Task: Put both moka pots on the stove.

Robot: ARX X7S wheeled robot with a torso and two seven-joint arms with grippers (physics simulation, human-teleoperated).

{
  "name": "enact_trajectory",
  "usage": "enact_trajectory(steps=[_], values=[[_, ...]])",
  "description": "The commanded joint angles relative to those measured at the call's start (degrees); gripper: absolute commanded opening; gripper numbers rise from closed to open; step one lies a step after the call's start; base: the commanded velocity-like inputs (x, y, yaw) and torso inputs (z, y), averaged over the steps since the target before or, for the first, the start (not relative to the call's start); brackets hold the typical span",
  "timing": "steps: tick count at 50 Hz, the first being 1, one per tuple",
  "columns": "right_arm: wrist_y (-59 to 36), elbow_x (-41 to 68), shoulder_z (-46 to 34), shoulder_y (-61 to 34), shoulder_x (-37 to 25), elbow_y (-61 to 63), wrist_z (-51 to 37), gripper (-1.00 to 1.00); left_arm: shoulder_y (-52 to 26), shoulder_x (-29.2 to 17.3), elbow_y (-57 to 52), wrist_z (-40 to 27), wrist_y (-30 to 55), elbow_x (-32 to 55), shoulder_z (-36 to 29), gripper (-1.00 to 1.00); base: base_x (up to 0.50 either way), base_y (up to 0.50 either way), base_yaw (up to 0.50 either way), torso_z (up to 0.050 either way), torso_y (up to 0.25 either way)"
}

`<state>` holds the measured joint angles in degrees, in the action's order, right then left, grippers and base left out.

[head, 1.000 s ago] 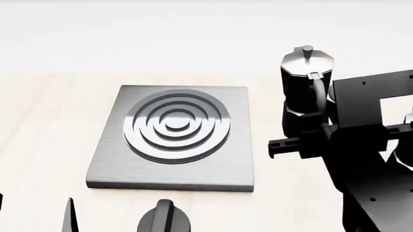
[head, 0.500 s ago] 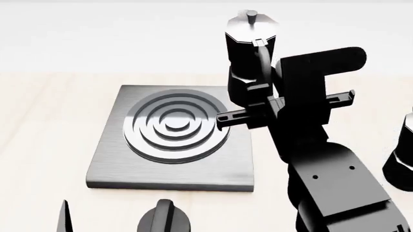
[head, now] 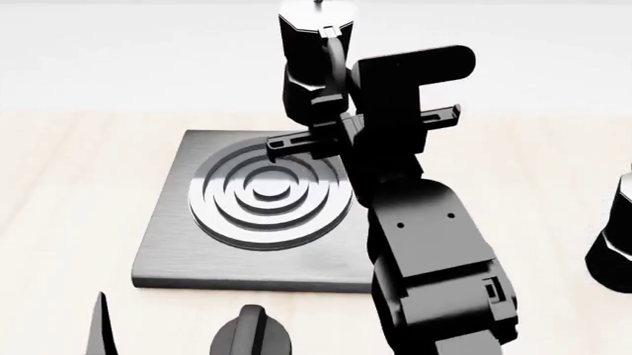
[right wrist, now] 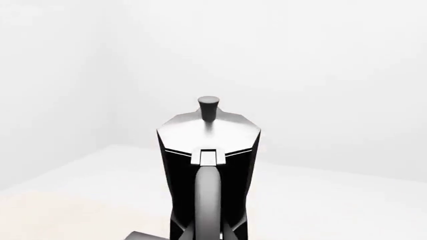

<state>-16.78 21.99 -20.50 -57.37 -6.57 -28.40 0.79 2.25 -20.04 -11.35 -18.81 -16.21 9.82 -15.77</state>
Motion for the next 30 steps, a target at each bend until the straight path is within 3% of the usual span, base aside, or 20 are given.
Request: enact_trajectory(steps=[1, 7, 13, 30], values=[[7.73, -2.06, -1.42, -4.67, 4.59, -11.18, 2.36, -1.0, -0.26, -0.31, 0.19, 0.06, -0.24, 0.34, 0.07, 1.0, 0.0, 0.0, 0.0, 0.0, 0.0], [11.86, -0.65, -3.17, -6.98, 6.34, -18.01, 2.8, -1.0, 0.1, -0.43, -0.04, 0.01, -1.0, 0.05, -0.04, 1.0, 0.0, 0.0, 0.0, 0.0, 0.002], [16.24, 6.92, -10.88, -9.32, 6.45, -23.22, 1.33, -1.0, 0.36, -0.68, -1.11, -0.34, -0.57, -0.19, -0.04, 1.0, 0.0, 0.0, 0.0, 0.0, 0.002], [19.82, 19.84, -24.62, -10.55, 6.5, -26.29, -2.06, -1.0, 0.14, -0.87, 0.65, 0.35, -2.08, 0.21, -0.45, 1.0, 0.0, 0.0, 0.0, 0.0, 0.001]])
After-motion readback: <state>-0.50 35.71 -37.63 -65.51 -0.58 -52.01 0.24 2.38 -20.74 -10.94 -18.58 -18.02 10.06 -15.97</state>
